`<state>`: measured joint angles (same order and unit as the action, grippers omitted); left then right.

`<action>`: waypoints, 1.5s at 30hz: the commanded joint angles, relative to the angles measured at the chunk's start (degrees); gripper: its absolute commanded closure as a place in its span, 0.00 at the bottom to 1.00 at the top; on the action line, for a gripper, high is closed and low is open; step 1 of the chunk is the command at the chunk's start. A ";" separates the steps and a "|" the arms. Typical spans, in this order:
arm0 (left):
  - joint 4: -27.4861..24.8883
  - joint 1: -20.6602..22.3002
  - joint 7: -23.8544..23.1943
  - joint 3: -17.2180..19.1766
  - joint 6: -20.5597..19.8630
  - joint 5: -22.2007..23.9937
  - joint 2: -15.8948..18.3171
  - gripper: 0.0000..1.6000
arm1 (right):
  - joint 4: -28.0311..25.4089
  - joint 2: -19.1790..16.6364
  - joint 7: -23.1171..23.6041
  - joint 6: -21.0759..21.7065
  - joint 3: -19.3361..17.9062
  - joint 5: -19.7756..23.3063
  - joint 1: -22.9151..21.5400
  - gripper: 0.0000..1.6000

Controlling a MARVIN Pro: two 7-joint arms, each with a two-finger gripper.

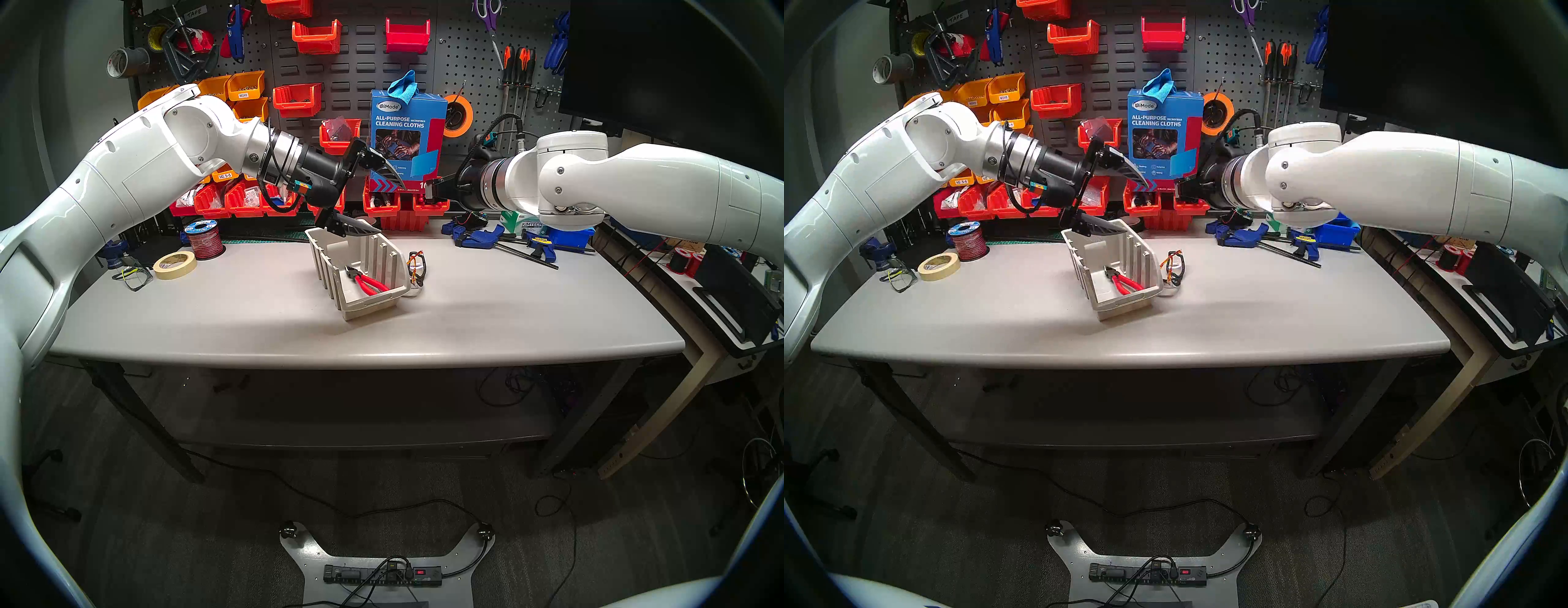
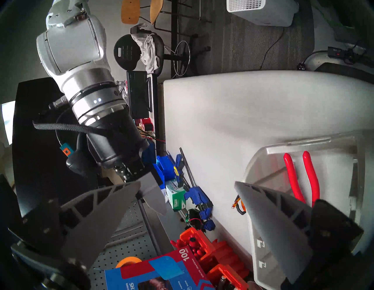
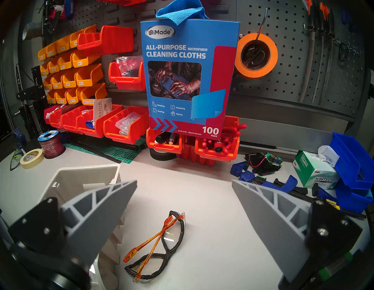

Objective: Take out tools from the storage box

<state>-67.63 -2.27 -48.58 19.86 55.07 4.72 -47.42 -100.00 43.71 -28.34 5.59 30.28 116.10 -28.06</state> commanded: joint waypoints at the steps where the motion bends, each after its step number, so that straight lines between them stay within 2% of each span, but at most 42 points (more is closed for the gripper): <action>1: 0.13 0.67 1.14 1.70 -0.07 -1.01 -0.21 0.00 | 0.11 -0.09 -0.09 -0.09 -0.69 -0.28 -1.09 0.00; 10: 0.01 0.36 1.60 2.15 -0.07 -1.80 -0.23 0.00 | 0.11 -0.09 -0.09 -0.09 -0.69 -0.28 -1.09 0.00; 13: -1.37 0.02 2.27 2.62 -0.07 -3.20 1.10 0.00 | 0.11 -0.09 -0.09 -0.09 -0.69 -0.28 -1.09 0.00; 17: -1.21 0.12 3.98 3.72 -0.07 -5.79 0.93 0.00 | 0.11 -0.09 -0.09 -0.09 -0.69 -0.28 -1.08 0.00; 23: 2.34 1.22 3.90 3.55 -0.07 -8.95 -1.09 0.00 | 0.12 -0.09 -0.08 -0.10 -0.69 -0.27 -1.08 0.00; 30: 9.08 1.84 4.27 2.33 -0.07 -12.35 -5.65 0.00 | 0.13 -0.08 -0.07 -0.11 -0.69 -0.26 -1.06 0.00; 35: 12.71 1.51 3.98 1.07 -0.07 -12.89 -8.27 0.00 | 0.14 -0.08 -0.06 -0.12 -0.68 -0.25 -1.05 0.00; 45: 15.84 2.58 1.02 -2.53 -0.07 -12.84 -10.57 0.00 | 0.15 -0.07 -0.05 -0.13 -0.68 -0.24 -1.04 0.00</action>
<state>-53.54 -2.14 -45.92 18.30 55.08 -8.86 -55.25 -100.00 43.70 -28.32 5.58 30.29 116.09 -28.06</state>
